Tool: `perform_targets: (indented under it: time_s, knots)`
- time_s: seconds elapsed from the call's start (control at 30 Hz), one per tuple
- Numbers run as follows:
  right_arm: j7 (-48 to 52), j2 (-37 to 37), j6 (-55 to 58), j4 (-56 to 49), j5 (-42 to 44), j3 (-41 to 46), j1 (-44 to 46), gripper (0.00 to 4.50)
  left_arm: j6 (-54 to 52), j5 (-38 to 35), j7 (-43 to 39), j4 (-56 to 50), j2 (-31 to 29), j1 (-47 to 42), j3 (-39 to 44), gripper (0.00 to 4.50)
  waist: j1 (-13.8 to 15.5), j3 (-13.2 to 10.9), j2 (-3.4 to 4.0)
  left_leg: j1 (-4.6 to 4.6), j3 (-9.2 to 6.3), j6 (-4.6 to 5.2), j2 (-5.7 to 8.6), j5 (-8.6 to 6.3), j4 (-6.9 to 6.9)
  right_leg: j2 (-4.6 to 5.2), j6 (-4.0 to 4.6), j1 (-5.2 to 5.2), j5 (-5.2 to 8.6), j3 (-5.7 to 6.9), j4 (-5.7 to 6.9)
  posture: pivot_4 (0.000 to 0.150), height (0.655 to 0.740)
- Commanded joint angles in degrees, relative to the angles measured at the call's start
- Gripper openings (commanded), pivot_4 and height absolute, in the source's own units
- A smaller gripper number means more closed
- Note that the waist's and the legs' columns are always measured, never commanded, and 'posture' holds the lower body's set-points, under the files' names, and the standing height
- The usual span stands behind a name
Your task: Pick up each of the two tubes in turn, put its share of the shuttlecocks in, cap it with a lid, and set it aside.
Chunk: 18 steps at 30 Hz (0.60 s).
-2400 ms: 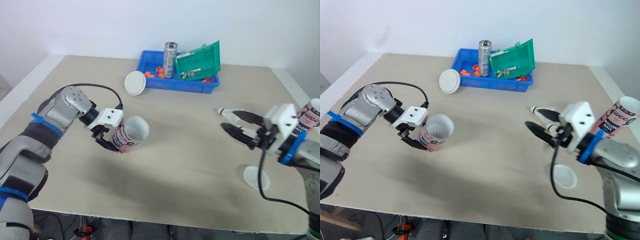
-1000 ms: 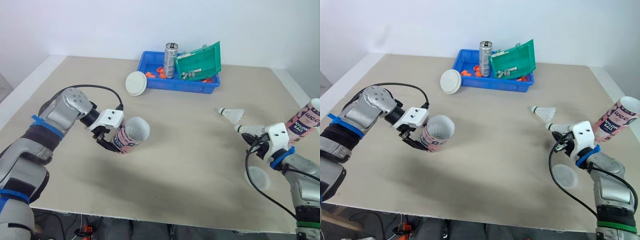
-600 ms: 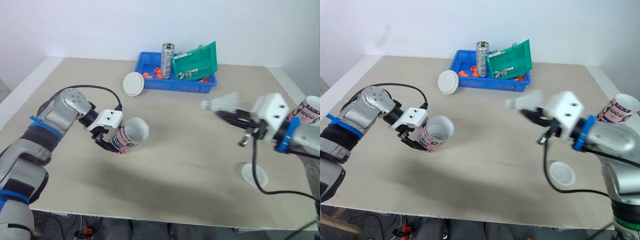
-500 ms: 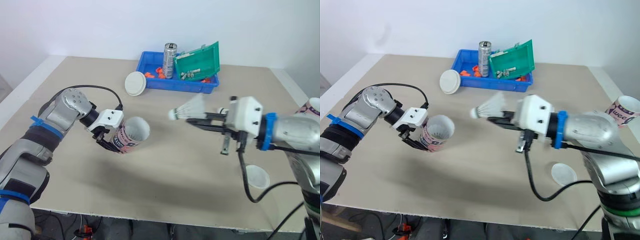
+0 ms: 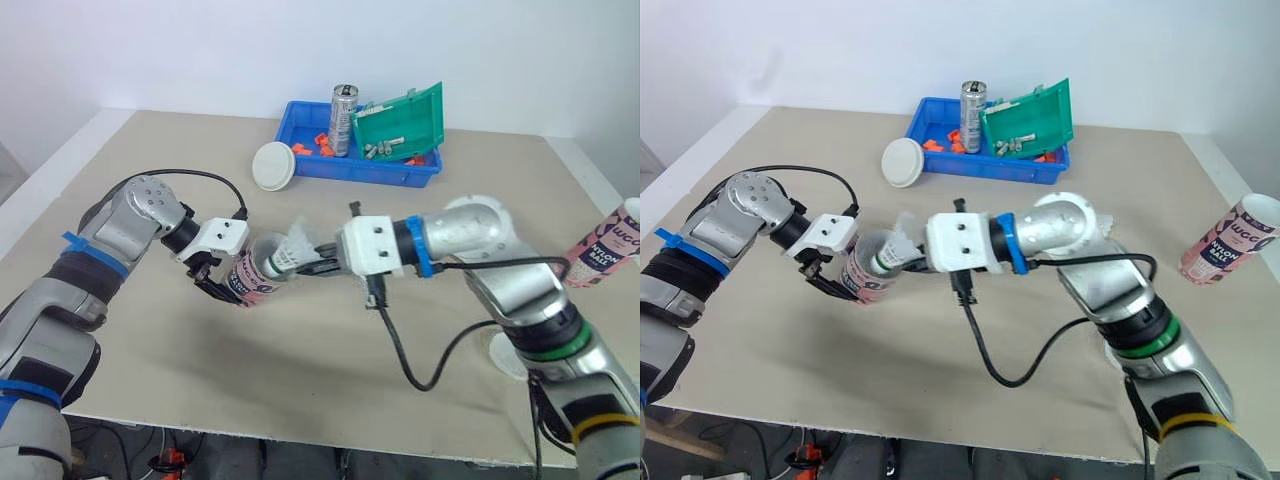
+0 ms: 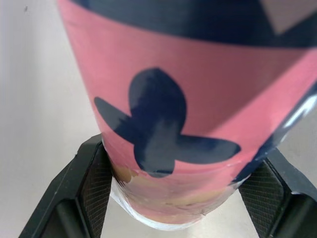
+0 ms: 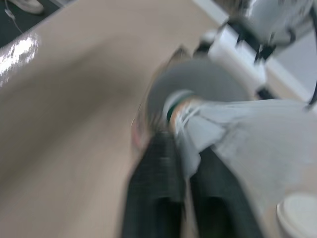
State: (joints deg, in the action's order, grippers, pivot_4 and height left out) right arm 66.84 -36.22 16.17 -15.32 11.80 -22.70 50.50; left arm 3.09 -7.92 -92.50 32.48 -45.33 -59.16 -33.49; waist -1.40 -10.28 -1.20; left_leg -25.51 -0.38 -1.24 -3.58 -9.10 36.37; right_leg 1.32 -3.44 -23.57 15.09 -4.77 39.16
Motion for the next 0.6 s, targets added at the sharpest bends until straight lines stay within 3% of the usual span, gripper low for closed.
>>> perform_targets:
  time_s: [0.03,0.13,0.33,0.6]
  knots:
    - [2.5,-0.4,3.0,-1.1,2.7,2.6,2.5,2.36,-0.6,0.5,0.0,-1.0,0.3,0.6,0.6,3.37,0.1,0.0,0.0,0.0,0.01,0.0,0.0,0.0,0.0,0.01,0.0,0.01,0.01,-0.01,0.0,0.15,0.7061]
    - [4.1,-1.2,6.8,-4.7,8.7,6.5,1.9,3.83,-0.9,0.5,0.0,-1.4,0.3,0.9,0.9,3.37,0.1,0.0,0.0,-0.02,0.0,0.0,0.0,0.0,-0.01,0.01,-0.03,0.01,0.0,-0.01,-0.01,0.15,0.7061]
    - [-0.6,-6.4,9.5,-5.9,11.0,16.8,-6.5,3.83,-1.3,0.7,0.0,-2.0,0.4,1.7,1.8,3.37,0.3,0.0,-0.07,-0.02,-0.04,0.0,0.01,-0.01,-0.03,0.03,0.01,0.04,0.03,0.03,-0.02,0.15,0.7061]
    - [-21.3,-6.8,7.8,3.0,3.5,36.8,-31.9,3.83,-2.0,1.2,0.0,-3.7,-0.1,3.8,3.2,3.37,0.3,0.1,-0.08,-0.02,0.01,0.0,0.04,-0.01,-0.06,0.05,-0.17,0.04,-0.08,-0.01,-0.04,0.15,0.7061]
